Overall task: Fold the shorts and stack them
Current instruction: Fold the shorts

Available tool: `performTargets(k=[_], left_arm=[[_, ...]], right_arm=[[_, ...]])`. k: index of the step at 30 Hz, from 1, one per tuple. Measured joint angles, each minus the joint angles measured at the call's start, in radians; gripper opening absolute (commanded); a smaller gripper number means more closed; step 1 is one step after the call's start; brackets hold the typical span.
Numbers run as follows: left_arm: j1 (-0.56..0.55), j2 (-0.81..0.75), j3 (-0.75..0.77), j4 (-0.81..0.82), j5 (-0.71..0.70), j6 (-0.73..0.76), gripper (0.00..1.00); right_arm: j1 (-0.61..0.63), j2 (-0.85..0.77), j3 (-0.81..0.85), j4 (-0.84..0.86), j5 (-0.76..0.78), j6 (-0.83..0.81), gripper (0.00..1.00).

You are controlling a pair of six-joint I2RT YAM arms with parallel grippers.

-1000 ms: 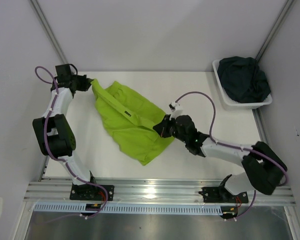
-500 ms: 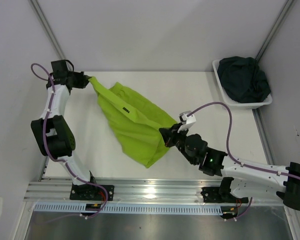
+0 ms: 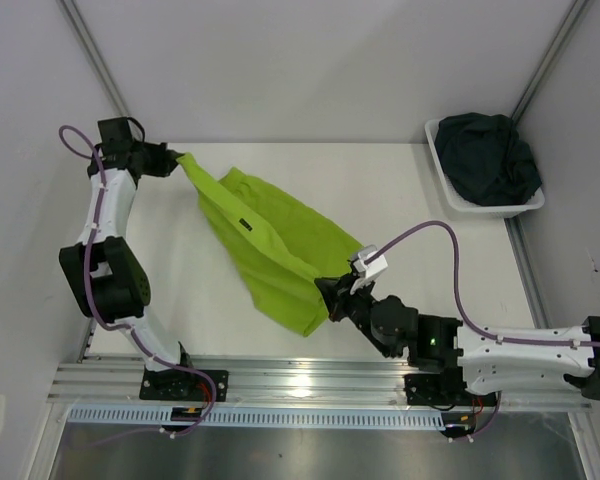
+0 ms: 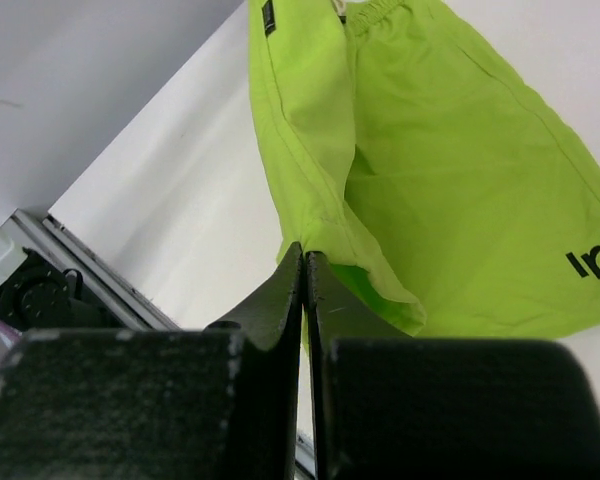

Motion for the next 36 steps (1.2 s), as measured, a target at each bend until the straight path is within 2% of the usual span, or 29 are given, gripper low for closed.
performTargets(k=[11,19,21,25,31,36], left_arm=[[0.016,-0.145,-0.033,-0.043,0.016,0.026,0.00],[0.021,-0.182,-0.033,-0.058,0.016,0.024,0.00],[0.019,-0.172,-0.027,-0.066,0.015,0.023,0.00],[0.003,-0.108,0.017,-0.072,0.012,0.023,0.00],[-0.042,0.013,0.067,-0.076,0.000,0.014,0.00],[-0.071,0.119,0.109,-0.076,-0.008,0.012,0.00]], right_arm=[[0.233,-0.016,0.016,-0.006,0.201,-0.077,0.00],[0.239,-0.043,0.041,-0.064,0.307,-0.082,0.00],[0.191,-0.070,0.051,-0.098,0.301,-0.074,0.00],[0.019,-0.124,0.055,-0.140,0.227,-0.049,0.00],[-0.363,-0.167,0.041,-0.151,-0.058,-0.005,0.00],[-0.626,-0.114,0.028,-0.129,-0.312,0.032,0.00]])
